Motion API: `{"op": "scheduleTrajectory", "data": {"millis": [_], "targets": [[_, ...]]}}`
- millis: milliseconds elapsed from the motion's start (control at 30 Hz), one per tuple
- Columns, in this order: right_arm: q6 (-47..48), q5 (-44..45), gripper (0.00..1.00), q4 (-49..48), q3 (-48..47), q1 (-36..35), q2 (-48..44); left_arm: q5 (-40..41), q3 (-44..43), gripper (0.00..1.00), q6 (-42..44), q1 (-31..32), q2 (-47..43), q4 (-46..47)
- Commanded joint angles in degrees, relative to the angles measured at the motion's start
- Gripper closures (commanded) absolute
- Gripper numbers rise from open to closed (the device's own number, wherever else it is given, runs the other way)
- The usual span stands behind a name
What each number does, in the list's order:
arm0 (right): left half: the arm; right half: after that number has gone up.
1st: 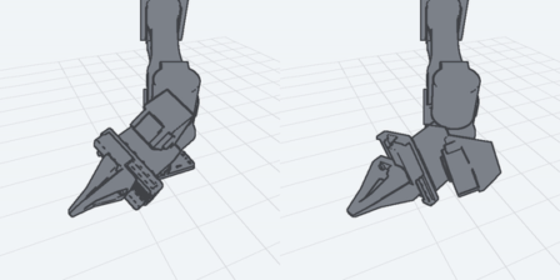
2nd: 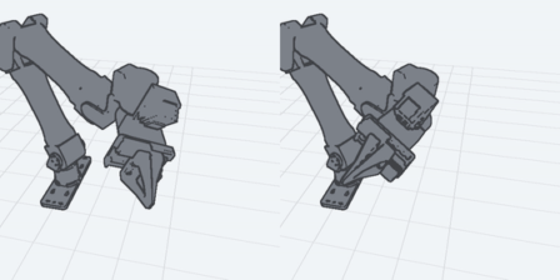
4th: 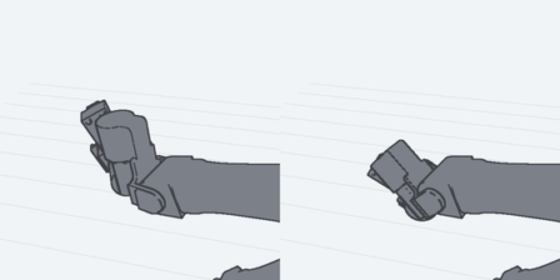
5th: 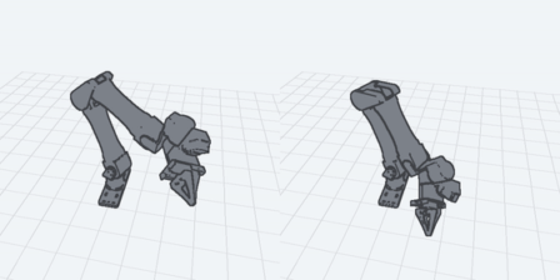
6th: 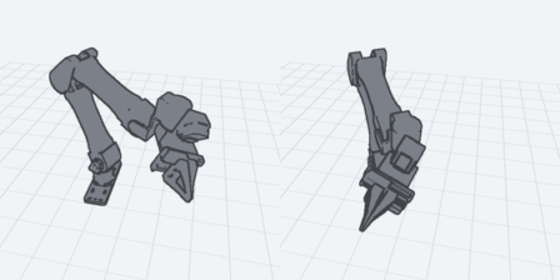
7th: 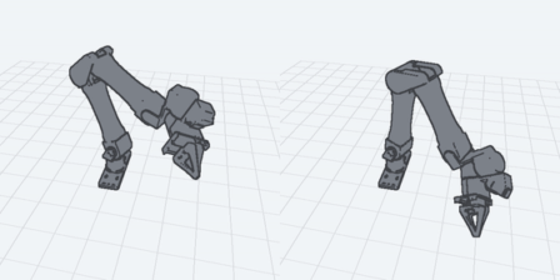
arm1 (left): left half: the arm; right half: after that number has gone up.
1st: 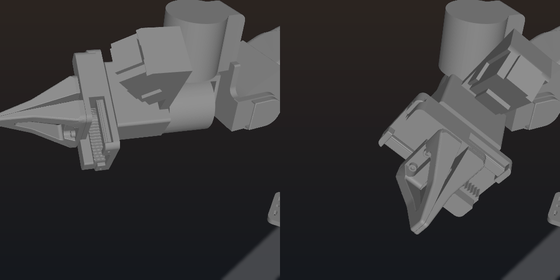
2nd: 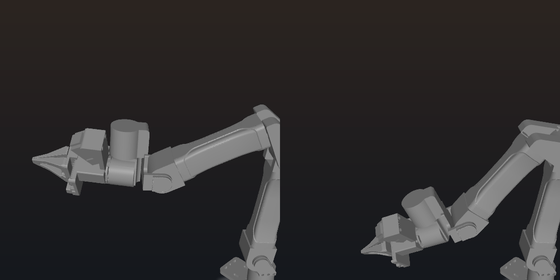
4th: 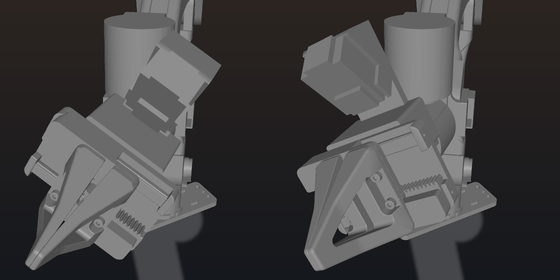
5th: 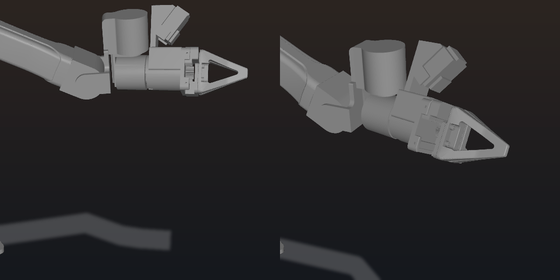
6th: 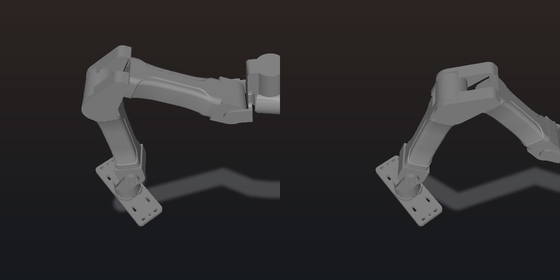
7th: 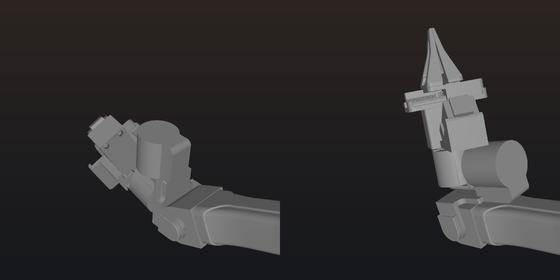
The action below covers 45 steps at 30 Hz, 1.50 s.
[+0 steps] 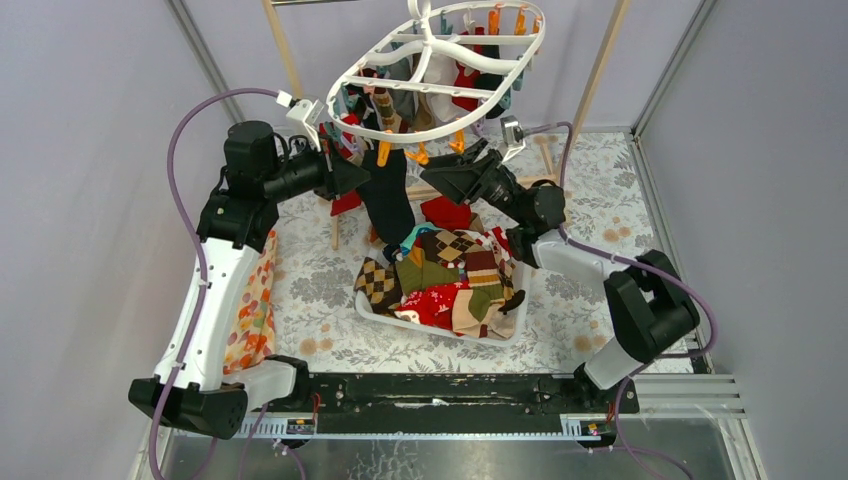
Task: Clip the socks to the hanger
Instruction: Open the clamp at the hanger.
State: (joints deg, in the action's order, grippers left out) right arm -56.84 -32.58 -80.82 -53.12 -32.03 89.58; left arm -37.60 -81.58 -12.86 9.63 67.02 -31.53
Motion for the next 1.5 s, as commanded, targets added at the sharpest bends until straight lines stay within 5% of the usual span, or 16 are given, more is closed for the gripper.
{"op": "scheduleTrajectory", "data": {"millis": [0,667,1000,1233,1467], "targets": [[-6.0,3.4,0.32,-13.7,-4.1,0.3,4.2,-0.4,-1.6,0.91,1.6,-0.1,-1.3,-0.8],[-9.5,4.3,0.36,-17.7,-11.1,-2.5,10.0,-0.7,-2.1,0.91,2.3,-0.1,-1.5,-1.9],[-8.7,4.3,0.59,-17.7,-7.6,-2.8,7.5,0.3,-2.8,0.91,2.7,-0.2,-1.8,-2.7],[-6.4,6.5,0.88,-17.7,-5.9,-2.9,4.8,1.5,-3.5,0.89,2.4,-0.1,-1.8,-2.7],[3.1,10.5,0.95,-11.6,-5.1,-6.4,2.9,6.4,-5.4,0.34,1.8,-0.1,-2.1,-5.5]]}}
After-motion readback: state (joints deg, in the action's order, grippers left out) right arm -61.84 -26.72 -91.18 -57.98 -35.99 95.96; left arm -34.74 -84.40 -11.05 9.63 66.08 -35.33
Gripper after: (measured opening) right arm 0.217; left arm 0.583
